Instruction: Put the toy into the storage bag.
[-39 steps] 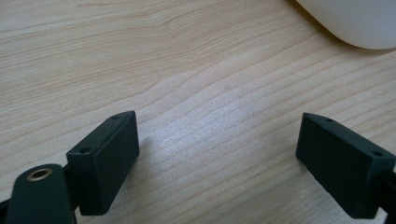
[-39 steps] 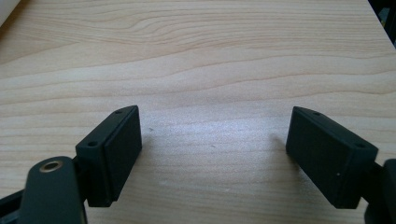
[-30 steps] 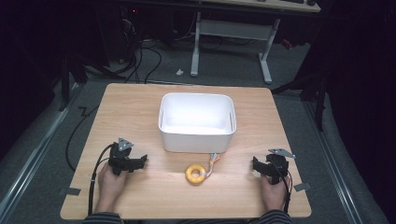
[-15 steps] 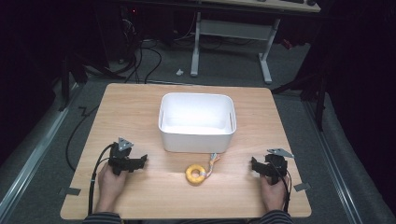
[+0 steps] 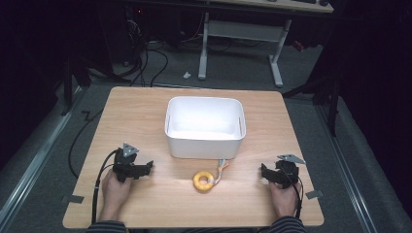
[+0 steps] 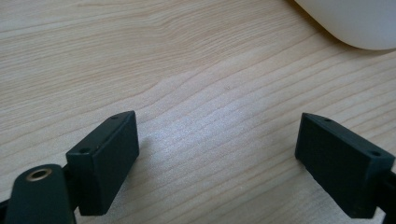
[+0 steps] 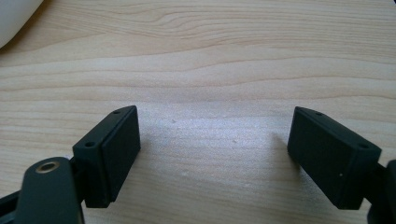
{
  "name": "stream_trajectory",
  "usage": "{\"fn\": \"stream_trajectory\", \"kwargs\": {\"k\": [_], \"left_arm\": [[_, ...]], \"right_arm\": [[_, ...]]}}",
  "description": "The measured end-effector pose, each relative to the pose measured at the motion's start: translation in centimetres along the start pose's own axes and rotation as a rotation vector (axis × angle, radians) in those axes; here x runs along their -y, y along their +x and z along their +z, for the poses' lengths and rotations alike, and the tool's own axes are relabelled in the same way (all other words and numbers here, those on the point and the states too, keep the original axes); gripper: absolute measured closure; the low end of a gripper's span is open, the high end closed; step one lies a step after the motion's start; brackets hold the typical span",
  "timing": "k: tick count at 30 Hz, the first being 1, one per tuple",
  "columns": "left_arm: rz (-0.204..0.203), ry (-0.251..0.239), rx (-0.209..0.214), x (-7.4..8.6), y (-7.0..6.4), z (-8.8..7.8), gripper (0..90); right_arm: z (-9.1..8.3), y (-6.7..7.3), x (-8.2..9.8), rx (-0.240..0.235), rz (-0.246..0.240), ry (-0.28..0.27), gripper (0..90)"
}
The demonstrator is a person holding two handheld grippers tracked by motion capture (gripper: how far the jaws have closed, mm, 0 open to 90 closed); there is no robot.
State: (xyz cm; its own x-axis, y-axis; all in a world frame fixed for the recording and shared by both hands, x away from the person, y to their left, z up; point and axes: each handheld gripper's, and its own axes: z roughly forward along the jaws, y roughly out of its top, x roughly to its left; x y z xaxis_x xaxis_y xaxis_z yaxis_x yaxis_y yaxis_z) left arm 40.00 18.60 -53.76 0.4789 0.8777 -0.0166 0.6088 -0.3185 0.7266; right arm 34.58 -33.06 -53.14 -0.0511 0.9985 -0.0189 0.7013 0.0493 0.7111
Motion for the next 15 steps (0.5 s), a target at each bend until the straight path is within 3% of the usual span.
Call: {"fn": "stream_trajectory", "kwargs": {"k": [7,15], "left_arm": [[0.000,0.000,0.000,0.00,0.00,0.00,13.7],[0.000,0.000,0.000,0.00,0.00,0.00,13.7]], "right_arm": [[-0.08,-0.13,-0.02,-0.004,-0.001,0.002,20.2],[-0.33,0.12,-0.03,-0.009,-0.010,-0.001,29.6]]}}
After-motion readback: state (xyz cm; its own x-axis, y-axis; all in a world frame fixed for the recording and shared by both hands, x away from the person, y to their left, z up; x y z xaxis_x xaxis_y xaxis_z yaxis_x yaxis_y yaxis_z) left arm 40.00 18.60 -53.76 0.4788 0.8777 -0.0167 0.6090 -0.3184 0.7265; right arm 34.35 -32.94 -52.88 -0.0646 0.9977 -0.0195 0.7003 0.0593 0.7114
